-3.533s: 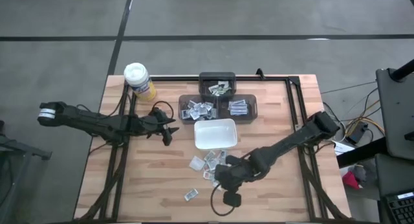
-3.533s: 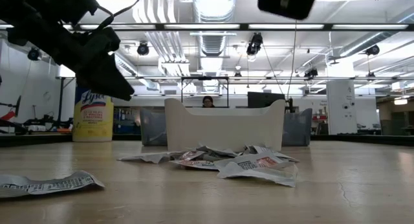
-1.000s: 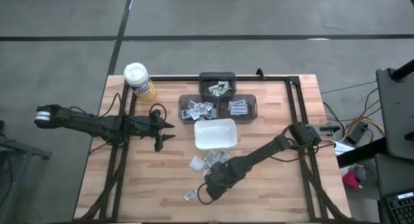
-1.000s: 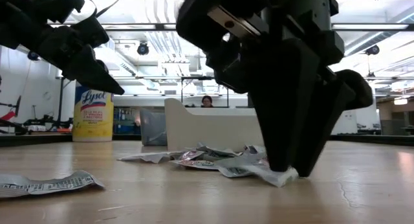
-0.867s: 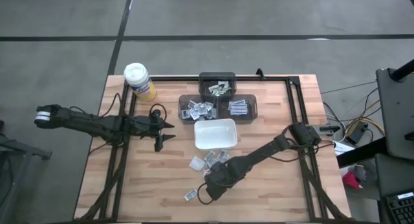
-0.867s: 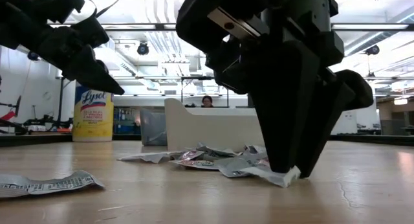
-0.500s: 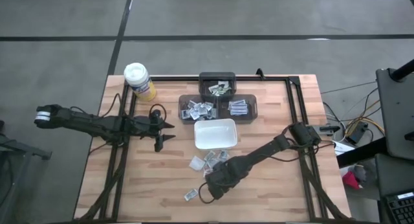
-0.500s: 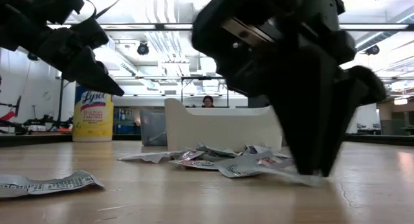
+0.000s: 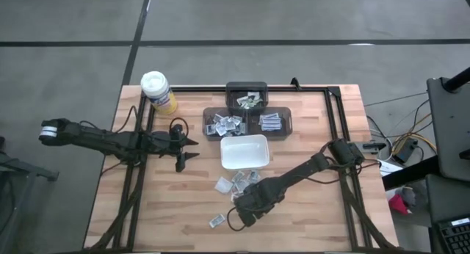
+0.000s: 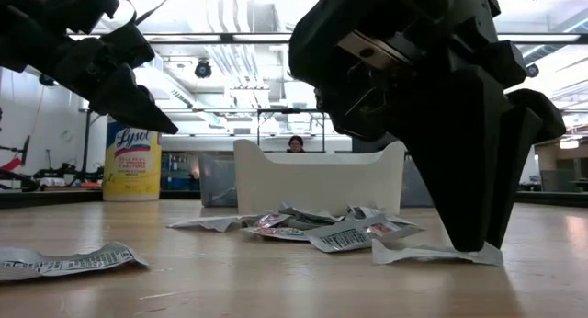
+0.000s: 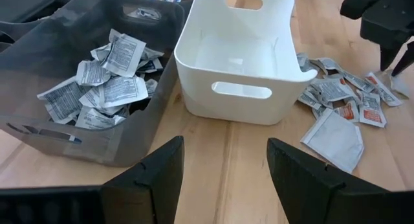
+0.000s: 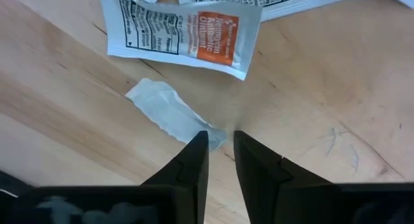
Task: Pick & Place First Aid Supplies
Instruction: Put the green bandage into the top black bin
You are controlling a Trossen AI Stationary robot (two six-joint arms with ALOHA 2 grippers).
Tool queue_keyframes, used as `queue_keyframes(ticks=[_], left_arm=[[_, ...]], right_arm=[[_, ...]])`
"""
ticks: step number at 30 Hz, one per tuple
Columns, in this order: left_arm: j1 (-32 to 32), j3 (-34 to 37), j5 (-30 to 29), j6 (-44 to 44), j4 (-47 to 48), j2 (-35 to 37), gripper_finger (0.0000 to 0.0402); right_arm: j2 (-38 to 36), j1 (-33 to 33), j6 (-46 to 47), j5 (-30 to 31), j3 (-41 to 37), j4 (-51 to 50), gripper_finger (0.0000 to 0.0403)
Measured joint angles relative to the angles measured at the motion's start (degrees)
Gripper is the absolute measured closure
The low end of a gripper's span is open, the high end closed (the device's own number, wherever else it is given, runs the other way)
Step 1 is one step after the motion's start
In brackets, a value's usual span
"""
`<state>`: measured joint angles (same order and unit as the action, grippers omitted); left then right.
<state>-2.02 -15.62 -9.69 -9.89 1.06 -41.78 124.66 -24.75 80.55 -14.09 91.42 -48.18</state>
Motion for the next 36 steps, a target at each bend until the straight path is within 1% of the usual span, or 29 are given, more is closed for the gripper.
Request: queue_keyframes(ticks=[13,17,22,24,28,36], left_arm=[[0.04,0.0,0.0,0.24,0.02,0.0,0.0186],[0.04,0.0,-0.02,0.79,0.02,0.0,0.0186],[0.04,0.0,-0.02,0.81,0.02,0.0,0.0186],[0.04,0.0,-0.02,0.81,0.02,0.0,0.0186],[0.04,0.0,-0.02,0.81,0.02,0.0,0.0186],[0.02,0.0,-0.02,0.81,0.0,0.0,0.0186]], right_arm=[[1.18,-0.09,3.35,-0.14,0.17,0.36,0.0339],[1.2,-0.09,4.47,0.05,0.17,-0.04,0.0354],[1.25,-0.09,4.42,0.33,0.15,-1.1,0.0387],[1.27,-0.09,4.05,0.37,0.13,-1.16,0.0392],[1.1,-0.09,2.41,0.01,0.11,-1.63,0.0394],[-0.73,-0.17,-9.05,-5.97,0.2,-3.0,0.0395]])
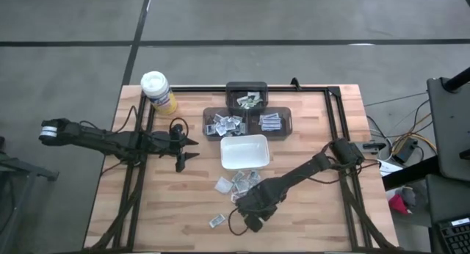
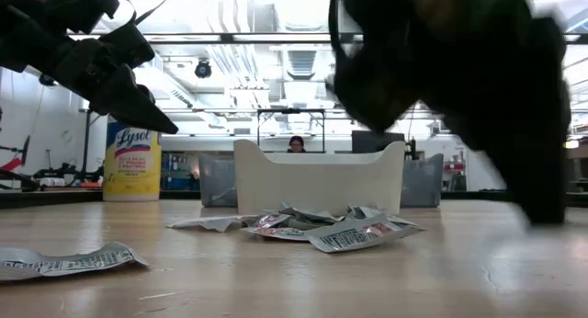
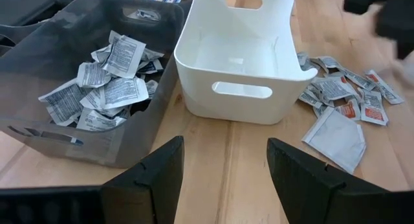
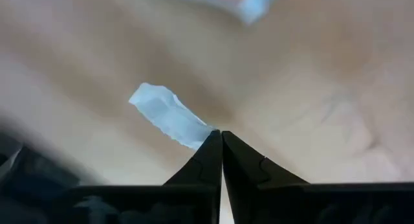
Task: Pick & Place First Aid Supplies
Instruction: Put the green bandage into the top black bin
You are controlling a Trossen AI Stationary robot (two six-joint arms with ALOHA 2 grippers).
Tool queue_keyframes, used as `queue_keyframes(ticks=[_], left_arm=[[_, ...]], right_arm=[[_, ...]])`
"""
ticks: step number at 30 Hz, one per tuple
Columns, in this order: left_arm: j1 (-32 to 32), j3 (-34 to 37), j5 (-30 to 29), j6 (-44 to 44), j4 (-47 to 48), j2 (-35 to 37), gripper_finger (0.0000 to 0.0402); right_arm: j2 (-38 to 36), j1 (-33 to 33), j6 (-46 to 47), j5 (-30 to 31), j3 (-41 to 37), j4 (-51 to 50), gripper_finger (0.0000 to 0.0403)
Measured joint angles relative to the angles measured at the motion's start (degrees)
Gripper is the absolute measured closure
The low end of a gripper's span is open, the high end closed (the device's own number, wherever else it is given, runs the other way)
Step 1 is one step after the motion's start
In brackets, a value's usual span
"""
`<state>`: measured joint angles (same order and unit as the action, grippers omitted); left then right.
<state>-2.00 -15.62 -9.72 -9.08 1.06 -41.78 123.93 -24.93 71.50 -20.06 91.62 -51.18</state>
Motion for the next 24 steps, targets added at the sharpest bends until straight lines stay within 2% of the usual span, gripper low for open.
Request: queue_keyframes(ticks=[3,12,15,24], left_arm=[[0.0,0.0,0.0,0.0,0.0,0.0,0.0186],[-0.04,0.02,0.0,0.08,-0.15,0.0,0.0186],[-0.04,0.02,0.0,0.45,-0.19,-0.04,0.0186],[-0.02,0.02,0.0,0.48,-0.2,-0.2,0.0186]], right_arm=[[-2.37,-0.02,-5.59,-2.66,0.53,0.65,0.0395],[-9.16,1.24,-17.66,-1.77,0.93,8.23,0.0395],[-10.63,2.39,-19.77,3.45,0.93,11.32,0.0395],[-15.88,7.06,-25.23,26.51,0.93,17.1,0.0395]])
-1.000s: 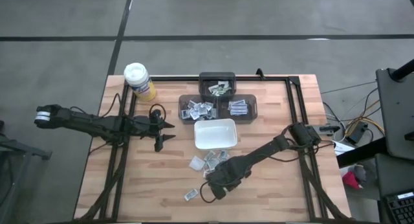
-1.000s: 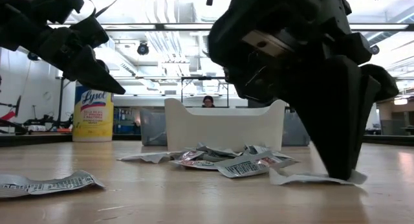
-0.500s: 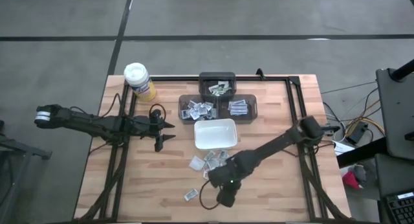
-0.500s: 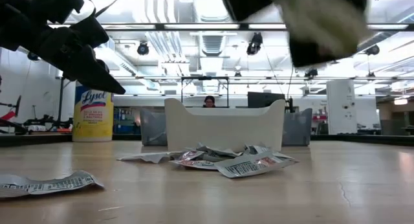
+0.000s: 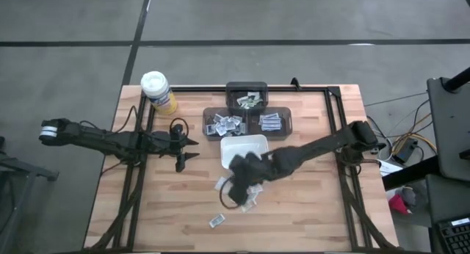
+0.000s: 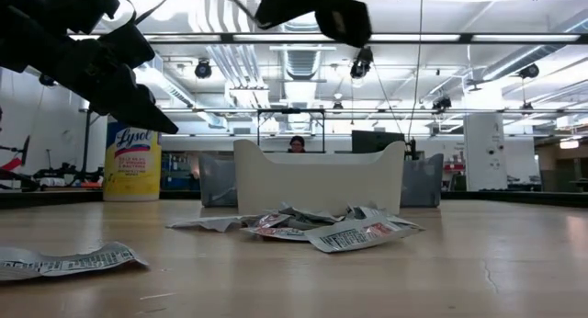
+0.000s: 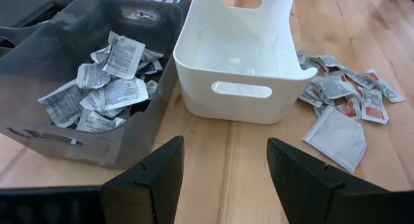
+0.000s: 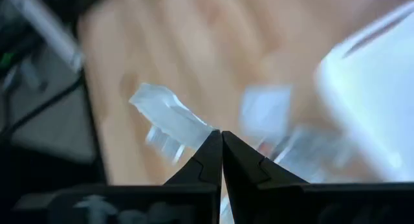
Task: Pick & Place First Aid Supplies
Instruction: Put the green bandage into the top black bin
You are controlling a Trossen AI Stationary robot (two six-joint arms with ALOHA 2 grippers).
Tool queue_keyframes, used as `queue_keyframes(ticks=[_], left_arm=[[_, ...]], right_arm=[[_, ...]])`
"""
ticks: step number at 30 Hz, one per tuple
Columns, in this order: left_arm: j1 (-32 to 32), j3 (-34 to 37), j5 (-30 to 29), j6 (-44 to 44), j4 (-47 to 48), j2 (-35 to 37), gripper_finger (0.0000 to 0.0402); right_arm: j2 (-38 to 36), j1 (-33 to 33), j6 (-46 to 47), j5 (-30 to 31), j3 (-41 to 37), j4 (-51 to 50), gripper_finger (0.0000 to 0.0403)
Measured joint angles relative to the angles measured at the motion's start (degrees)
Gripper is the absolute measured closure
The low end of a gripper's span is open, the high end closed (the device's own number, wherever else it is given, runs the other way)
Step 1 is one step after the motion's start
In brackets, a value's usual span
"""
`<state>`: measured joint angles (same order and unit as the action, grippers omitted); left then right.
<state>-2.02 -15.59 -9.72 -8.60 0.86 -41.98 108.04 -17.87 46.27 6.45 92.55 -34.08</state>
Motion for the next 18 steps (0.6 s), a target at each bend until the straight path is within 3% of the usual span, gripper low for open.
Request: queue_keyframes(ticks=[11,18], left_arm=[[0.01,0.0,0.0,0.02,0.0,0.0,0.0186],[0.04,0.0,0.0,-0.26,0.02,0.0,0.0186]], right_arm=[[-4.3,8.04,-8.43,19.62,0.02,0.02,0.0395],[-4.83,15.68,-19.35,23.64,0.02,-2.1,0.0395]])
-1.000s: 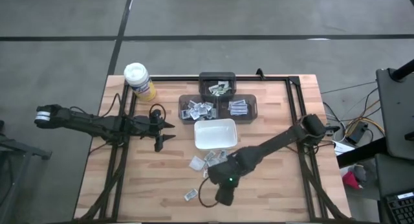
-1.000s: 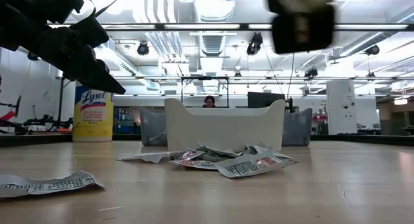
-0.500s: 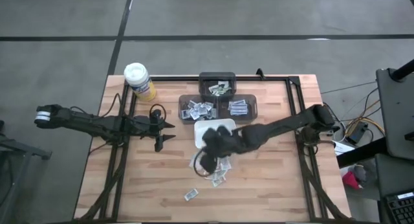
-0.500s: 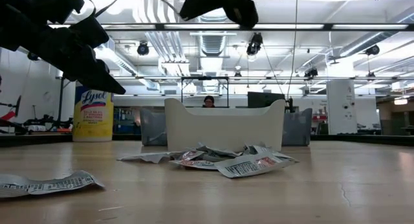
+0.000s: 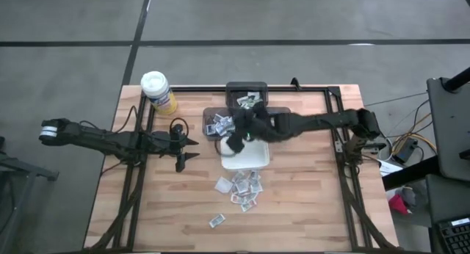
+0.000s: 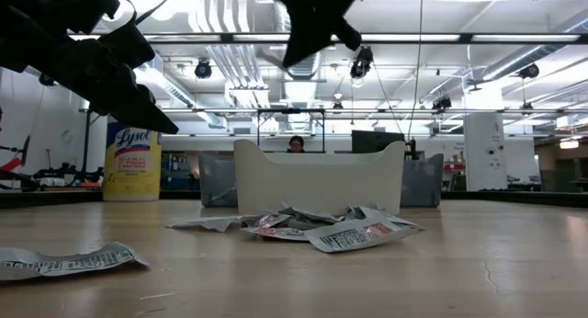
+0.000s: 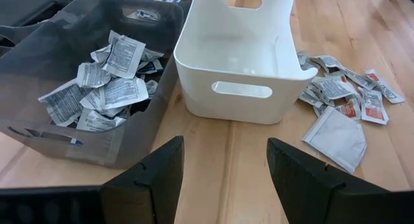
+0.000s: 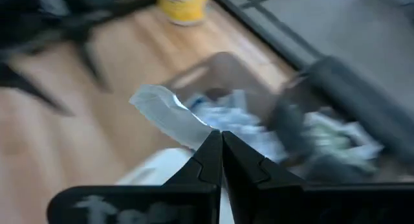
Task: Pick & Place First Aid Supplies
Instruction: Put the green bandage into the top black bin
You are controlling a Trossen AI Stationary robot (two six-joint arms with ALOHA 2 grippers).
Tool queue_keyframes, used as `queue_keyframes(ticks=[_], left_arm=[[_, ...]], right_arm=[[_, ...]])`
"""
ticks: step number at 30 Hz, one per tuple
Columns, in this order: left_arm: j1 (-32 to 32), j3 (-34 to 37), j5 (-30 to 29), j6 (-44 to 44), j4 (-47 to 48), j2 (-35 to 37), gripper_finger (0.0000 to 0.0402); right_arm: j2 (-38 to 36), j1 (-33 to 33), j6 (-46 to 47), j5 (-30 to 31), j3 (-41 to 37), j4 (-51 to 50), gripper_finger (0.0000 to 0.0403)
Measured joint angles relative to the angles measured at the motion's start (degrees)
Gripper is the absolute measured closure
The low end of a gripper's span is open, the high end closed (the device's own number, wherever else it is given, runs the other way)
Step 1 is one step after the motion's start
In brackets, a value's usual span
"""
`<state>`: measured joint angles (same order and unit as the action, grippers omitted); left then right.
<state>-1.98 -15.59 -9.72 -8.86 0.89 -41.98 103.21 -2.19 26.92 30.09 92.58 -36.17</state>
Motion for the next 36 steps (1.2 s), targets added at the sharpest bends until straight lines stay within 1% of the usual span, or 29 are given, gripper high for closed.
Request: queue_keyframes(ticks=[5,10,12,15,18,22,25,27,32,36], left_arm=[[0.0,0.0,0.0,-0.04,0.0,0.0,0.0186],[-0.02,0.0,0.0,-0.92,0.0,0.0,0.0186],[-0.02,0.0,0.02,-2.92,-0.02,0.0,0.0186],[-0.02,0.0,0.02,-6.06,-0.04,0.0,0.0186],[-0.02,0.02,0.04,-6.53,-0.97,0.0,0.0186],[-0.02,0.02,0.05,-5.08,-5.49,0.0,0.0186],[0.08,0.02,1.37,-2.28,-9.06,0.11,0.0186],[0.42,0.02,3.16,-1.59,-10.35,0.44,0.0186],[2.2,0.02,5.64,-2.02,-9.31,1.89,0.0186],[3.99,0.08,6.11,-3.05,-7.93,3.5,0.0186]], right_arm=[[-0.08,7.11,-9.12,0.1,0.0,-3.1,0.0395],[-0.08,14.96,-18.21,-0.44,0.0,-4.03,0.0395],[-0.08,18.08,-21.64,-2.27,0.0,-4.03,0.0395],[-0.08,22.67,-25.09,-6.96,0.0,-4.02,0.0395],[-0.08,26.96,-27.65,-10.79,0.0,-4.03,0.0395],[-0.08,31.54,-29.47,-14.68,0.0,-4.01,0.0395],[-0.08,33.99,-29.92,-18.34,0.0,-4.01,0.0395],[-0.08,35.08,-30.58,-19.59,0.0,-3.99,0.0395],[0.33,36.19,-33.2,-20.02,0.0,-3.88,0.0395],[2.31,36.42,-35.43,-21.34,0.0,-3.79,0.0395]])
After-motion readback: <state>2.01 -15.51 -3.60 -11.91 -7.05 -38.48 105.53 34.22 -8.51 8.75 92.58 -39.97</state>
